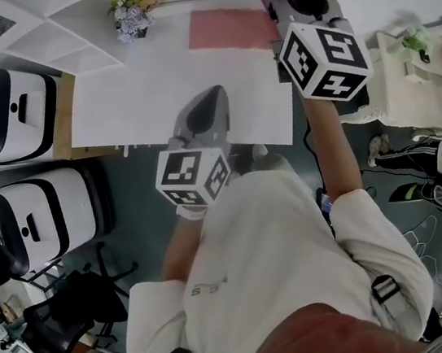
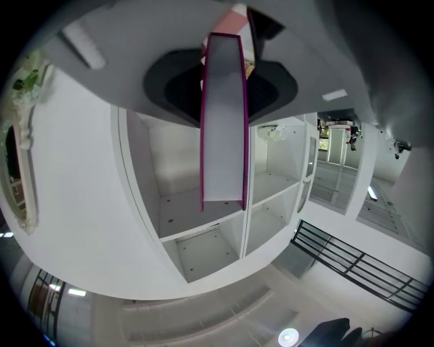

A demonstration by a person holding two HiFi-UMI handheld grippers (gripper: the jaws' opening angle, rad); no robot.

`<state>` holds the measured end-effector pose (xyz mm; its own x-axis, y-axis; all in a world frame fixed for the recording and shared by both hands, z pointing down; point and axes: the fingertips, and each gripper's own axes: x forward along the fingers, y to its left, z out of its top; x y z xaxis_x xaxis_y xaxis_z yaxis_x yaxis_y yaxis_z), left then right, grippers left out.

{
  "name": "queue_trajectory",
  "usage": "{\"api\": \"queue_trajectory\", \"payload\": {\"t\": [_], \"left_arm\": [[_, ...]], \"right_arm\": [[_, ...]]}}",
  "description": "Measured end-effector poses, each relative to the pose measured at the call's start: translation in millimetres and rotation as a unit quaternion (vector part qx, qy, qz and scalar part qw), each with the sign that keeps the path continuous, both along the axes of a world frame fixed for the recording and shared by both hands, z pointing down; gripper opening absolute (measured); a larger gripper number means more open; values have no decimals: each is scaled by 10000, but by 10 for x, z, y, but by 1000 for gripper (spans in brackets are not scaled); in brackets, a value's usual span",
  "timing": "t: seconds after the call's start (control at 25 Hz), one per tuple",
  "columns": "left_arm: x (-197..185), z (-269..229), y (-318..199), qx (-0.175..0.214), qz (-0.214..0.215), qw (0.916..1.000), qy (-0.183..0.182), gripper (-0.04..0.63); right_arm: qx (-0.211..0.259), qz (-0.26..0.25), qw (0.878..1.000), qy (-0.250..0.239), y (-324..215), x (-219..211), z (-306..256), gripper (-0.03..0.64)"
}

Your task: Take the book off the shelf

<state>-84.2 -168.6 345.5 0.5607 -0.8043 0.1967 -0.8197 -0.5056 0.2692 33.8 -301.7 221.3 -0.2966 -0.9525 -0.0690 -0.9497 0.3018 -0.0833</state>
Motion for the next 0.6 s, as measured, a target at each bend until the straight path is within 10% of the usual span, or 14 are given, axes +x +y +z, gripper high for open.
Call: {"api": "queue_trajectory", "payload": {"t": [0.6], "left_arm": [[234, 97, 235, -79, 251, 9997, 9, 0]], "right_arm": [[363, -489, 9972, -440, 699, 42, 346, 141]]}}
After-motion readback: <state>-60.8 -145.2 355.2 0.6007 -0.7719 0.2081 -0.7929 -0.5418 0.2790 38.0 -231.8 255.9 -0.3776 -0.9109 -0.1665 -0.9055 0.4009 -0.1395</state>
